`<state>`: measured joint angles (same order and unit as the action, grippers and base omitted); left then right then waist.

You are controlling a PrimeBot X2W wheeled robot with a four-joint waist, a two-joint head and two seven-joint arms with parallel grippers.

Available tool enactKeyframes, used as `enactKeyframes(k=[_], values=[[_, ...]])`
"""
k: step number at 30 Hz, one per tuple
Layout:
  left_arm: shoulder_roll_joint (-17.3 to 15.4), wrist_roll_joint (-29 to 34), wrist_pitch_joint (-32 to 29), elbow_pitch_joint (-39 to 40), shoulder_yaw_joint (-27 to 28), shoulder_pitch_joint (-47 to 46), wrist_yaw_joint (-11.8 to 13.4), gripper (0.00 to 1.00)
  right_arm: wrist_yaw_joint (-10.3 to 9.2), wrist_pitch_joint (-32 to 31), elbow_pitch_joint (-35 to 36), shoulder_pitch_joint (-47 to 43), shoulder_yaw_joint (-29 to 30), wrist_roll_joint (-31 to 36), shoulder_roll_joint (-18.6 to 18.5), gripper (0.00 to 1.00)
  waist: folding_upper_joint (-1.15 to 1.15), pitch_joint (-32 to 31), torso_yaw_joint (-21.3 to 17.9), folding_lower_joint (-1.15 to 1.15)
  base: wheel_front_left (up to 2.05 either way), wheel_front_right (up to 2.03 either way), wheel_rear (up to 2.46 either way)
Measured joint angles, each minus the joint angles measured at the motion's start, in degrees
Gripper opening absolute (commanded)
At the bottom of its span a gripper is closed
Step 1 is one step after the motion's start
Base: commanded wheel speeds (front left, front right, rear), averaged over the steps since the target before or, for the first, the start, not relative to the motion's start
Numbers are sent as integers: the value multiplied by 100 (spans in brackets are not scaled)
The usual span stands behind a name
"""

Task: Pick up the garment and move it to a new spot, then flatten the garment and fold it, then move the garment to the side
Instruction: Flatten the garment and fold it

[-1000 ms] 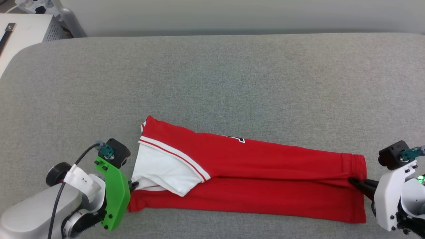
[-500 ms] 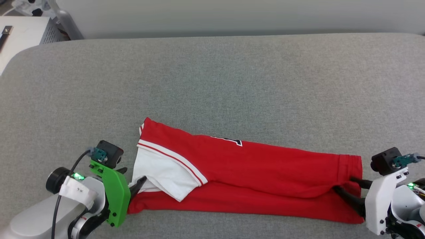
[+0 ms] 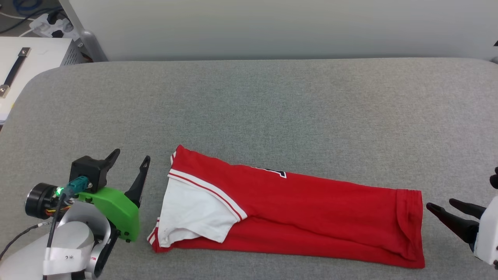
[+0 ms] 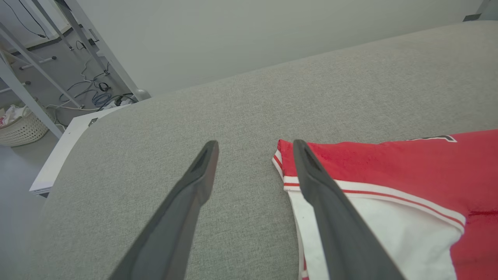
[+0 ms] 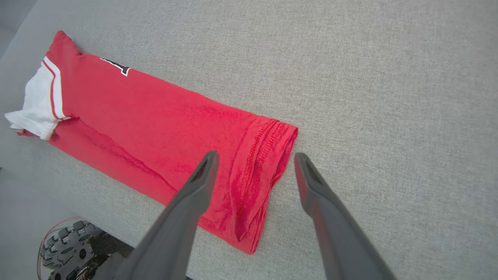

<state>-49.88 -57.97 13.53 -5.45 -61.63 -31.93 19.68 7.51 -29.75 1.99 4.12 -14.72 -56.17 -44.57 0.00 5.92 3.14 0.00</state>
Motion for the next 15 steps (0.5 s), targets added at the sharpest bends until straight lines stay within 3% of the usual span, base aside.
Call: enactKeyframes(k=[1,9,15], values=[[51,158,65,48,178,85,205,100,0,-300,-53,-124,174,-189,-8,100,0,24,21,0,0,0,0],[378,1236,113,433,1460,680,849,100,0,-732,-457,-299,520,-502,235,100,0,171,174,0,0,0,0],[700,1846,113,623,2402,1446,976,100,0,-743,-817,-246,455,-558,550,100,0,302,355,0,0,0,0]])
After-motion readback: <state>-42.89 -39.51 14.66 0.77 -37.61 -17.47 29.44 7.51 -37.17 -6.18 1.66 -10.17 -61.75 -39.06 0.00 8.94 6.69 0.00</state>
